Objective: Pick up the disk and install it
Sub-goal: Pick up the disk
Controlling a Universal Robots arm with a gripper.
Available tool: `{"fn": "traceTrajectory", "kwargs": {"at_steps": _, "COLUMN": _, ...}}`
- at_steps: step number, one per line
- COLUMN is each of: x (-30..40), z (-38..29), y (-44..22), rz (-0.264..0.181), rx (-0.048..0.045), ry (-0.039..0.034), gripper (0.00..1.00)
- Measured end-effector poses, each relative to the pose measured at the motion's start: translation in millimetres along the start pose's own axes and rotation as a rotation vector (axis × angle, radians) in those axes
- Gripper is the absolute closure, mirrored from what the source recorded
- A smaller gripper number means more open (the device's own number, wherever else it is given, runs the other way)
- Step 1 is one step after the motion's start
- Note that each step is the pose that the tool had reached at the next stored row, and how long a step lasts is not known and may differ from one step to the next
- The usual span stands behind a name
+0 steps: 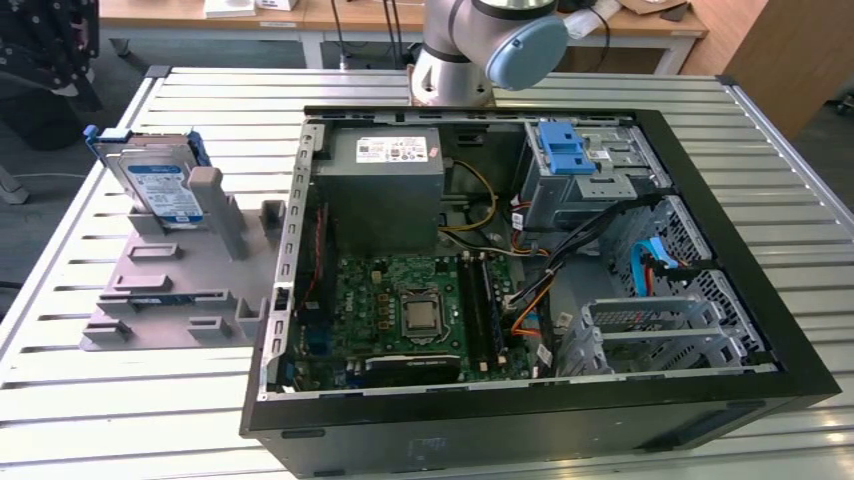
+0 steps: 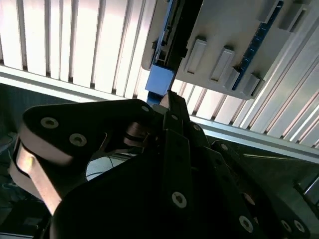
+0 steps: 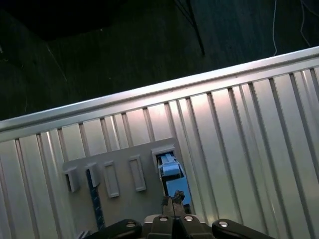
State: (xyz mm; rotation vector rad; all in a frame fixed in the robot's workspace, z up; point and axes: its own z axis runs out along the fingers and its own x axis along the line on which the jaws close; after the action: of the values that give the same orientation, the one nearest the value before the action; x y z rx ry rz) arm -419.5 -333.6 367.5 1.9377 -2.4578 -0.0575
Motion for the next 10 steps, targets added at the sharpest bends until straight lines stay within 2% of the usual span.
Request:
{"fn": "traceTrajectory", "kwargs": {"at_steps": 6, "x": 0.0, "z": 1.1, "y": 0.0, "rz": -0.1, "rx": 0.0028, "ry": 0.0027, "gripper": 0.89}}
{"fn": "traceTrajectory", "kwargs": {"at_steps": 10, "x": 0.0, "z": 1.6, "y": -0.1, "rz": -0.125, "rx": 0.0081, "ry": 0.0024, "gripper": 0.89}}
